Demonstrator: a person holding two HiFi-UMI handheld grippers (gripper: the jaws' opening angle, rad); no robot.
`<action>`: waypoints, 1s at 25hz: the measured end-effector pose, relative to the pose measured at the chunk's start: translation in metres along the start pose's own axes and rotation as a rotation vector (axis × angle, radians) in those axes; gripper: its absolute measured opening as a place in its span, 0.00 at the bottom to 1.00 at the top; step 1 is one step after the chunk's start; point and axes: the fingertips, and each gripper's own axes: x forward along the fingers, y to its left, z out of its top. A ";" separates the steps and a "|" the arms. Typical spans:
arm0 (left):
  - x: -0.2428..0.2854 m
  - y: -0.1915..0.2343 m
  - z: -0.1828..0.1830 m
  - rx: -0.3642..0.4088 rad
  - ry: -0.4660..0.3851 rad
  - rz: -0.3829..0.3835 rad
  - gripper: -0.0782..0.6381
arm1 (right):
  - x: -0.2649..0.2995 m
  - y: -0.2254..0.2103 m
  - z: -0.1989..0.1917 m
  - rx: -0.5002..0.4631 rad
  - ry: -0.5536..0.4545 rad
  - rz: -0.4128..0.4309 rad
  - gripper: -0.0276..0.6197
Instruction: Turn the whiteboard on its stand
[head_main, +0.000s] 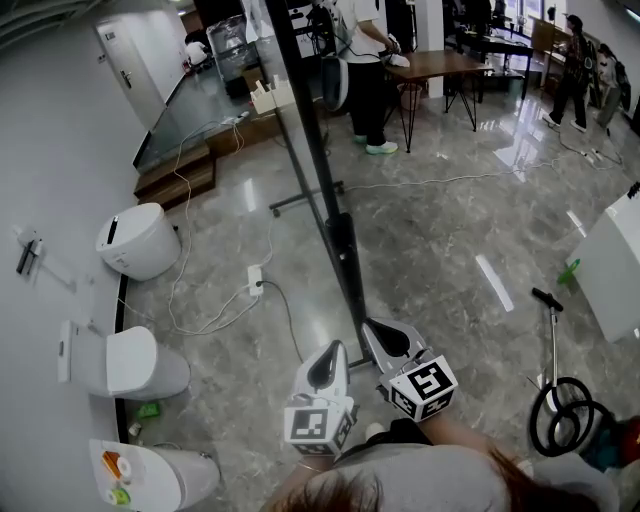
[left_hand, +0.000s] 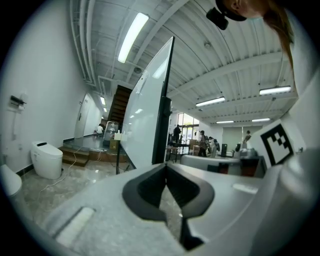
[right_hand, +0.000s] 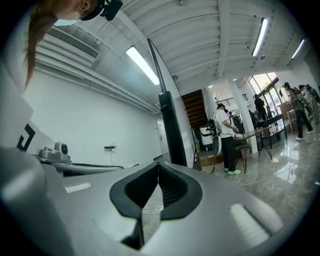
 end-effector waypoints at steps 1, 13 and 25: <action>0.000 0.003 0.002 -0.002 -0.004 0.010 0.11 | 0.002 0.000 0.001 -0.001 -0.003 0.005 0.04; 0.003 0.019 0.020 -0.031 -0.056 0.076 0.11 | 0.027 -0.001 0.009 -0.032 0.008 0.061 0.06; 0.006 0.015 0.028 -0.064 -0.073 0.100 0.11 | 0.051 -0.023 0.040 -0.087 -0.031 0.049 0.41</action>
